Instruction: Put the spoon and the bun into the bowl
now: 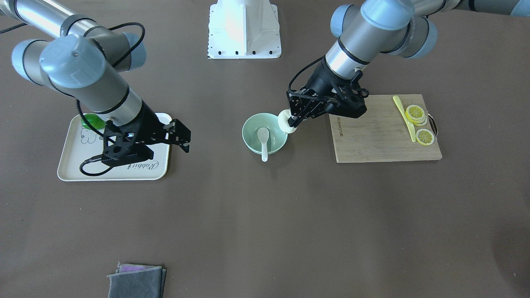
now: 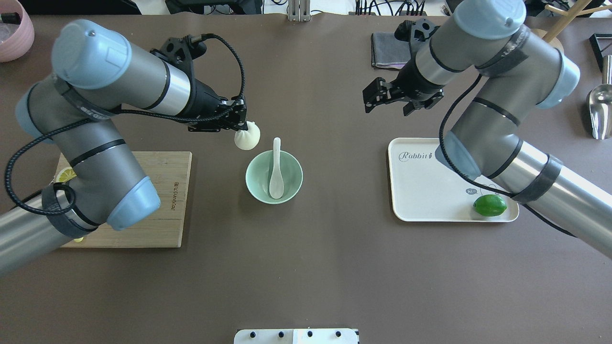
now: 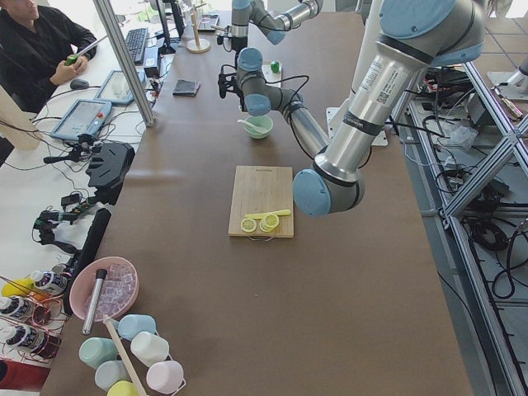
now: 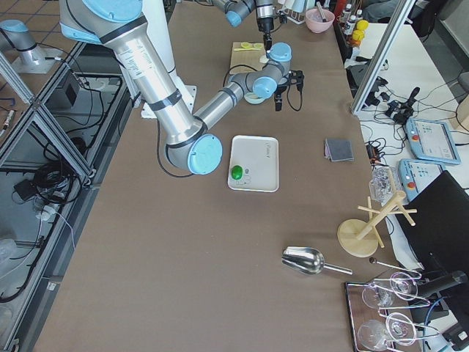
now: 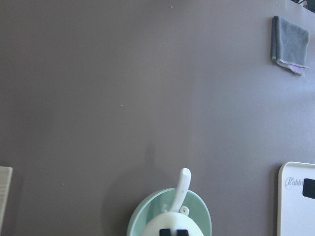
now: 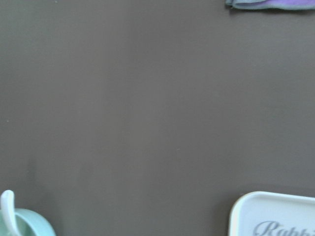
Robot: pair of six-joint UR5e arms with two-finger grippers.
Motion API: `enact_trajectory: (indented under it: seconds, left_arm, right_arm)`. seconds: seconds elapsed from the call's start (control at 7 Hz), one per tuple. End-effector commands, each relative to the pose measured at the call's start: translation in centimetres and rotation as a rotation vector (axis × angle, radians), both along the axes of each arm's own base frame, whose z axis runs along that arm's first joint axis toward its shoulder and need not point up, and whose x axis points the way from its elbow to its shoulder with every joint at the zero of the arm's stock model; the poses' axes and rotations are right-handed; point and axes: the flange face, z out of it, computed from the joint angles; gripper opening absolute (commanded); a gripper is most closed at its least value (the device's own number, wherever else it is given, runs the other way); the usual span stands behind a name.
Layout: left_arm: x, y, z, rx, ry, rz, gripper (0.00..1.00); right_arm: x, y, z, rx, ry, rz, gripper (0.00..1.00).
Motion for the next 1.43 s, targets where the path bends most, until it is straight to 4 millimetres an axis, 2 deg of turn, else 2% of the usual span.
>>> enact_trajectory:
  seconds: [0.0,0.14,0.29,0.43,0.57,0.71,0.86,1.0,1.14,1.29]
  left_arm:
    - [6.7,1.7,1.7,-0.009,-0.062,0.01,0.0]
    - [8.1,3.0,1.8,-0.011,-0.069,0.025,0.0]
    - [9.2,4.1,2.2,-0.013,-0.075,0.048,0.0]
    - [9.2,4.2,2.1,-0.005,-0.074,0.051,0.97]
    - [8.9,4.4,1.5,0.001,-0.063,0.05,0.98]
    - [8.5,4.7,0.9,0.011,-0.052,0.049,0.98]
    - [6.2,3.7,0.4,0.006,-0.071,0.021,0.98]
    - [1.1,2.3,-0.9,0.05,-0.206,0.025,0.98]
    - [-5.0,2.6,-1.6,0.169,-0.386,0.104,0.98]
    - [-10.6,1.9,-1.0,0.217,-0.471,0.112,0.98]
  right_arm:
    - [8.0,-2.1,7.4,0.096,0.055,-0.071,1.0]
    - [10.8,-2.7,9.2,0.115,0.062,-0.08,1.0]
    - [12.5,-3.1,9.7,0.081,0.061,-0.071,1.0]
    - [13.3,-3.4,9.4,0.038,0.065,-0.069,1.0]
    - [15.2,-3.8,9.6,0.053,0.063,-0.059,1.0]
    - [16.8,-3.6,11.3,0.075,0.071,-0.076,1.0]
    - [18.8,-3.4,13.5,0.074,0.087,-0.072,1.0]
    - [22.1,-3.1,15.5,0.05,0.077,-0.046,1.0]
    - [26.9,-2.5,17.2,0.007,0.027,-0.005,1.0]
    - [29.7,-2.1,18.8,0.005,0.028,0.013,1.0]
